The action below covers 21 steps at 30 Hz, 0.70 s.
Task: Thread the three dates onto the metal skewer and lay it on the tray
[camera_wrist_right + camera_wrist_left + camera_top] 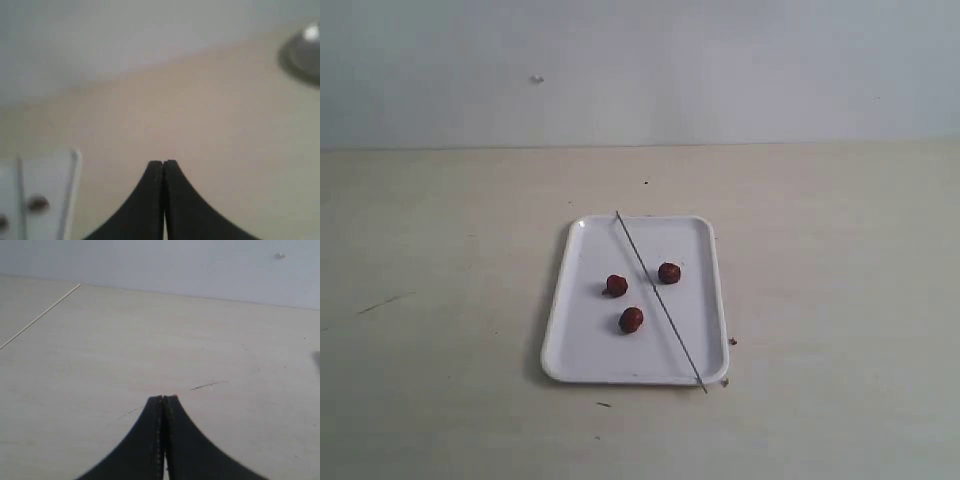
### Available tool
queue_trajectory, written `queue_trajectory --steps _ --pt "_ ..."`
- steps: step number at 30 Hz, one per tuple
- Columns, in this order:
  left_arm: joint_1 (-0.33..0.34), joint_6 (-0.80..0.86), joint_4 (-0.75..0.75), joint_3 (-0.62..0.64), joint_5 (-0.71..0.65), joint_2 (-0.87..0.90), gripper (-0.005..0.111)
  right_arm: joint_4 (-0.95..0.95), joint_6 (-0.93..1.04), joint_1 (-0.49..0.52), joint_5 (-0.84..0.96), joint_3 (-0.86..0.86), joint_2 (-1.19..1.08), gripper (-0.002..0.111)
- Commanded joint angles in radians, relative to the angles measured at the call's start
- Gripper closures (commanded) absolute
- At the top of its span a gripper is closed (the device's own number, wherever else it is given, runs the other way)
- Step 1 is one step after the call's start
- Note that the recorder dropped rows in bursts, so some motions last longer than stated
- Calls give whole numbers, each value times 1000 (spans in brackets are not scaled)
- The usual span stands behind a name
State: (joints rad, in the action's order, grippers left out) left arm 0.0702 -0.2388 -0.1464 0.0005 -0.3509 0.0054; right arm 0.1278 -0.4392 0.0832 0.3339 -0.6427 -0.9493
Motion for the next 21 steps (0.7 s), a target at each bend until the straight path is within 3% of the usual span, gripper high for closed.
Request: queue_trajectory --steps 1,4,11,21 --pt "1 -2 -6 0 3 -5 107 -64 283 -125 502 -243 -366 108" --pt "1 -2 -6 0 3 -5 107 -66 298 -240 661 -342 -531 108" --pt "1 -2 -6 0 3 -5 107 -92 273 -507 663 -499 -749 108" --pt "1 -2 -6 0 3 -5 107 -179 367 -549 706 -783 -1022 108"
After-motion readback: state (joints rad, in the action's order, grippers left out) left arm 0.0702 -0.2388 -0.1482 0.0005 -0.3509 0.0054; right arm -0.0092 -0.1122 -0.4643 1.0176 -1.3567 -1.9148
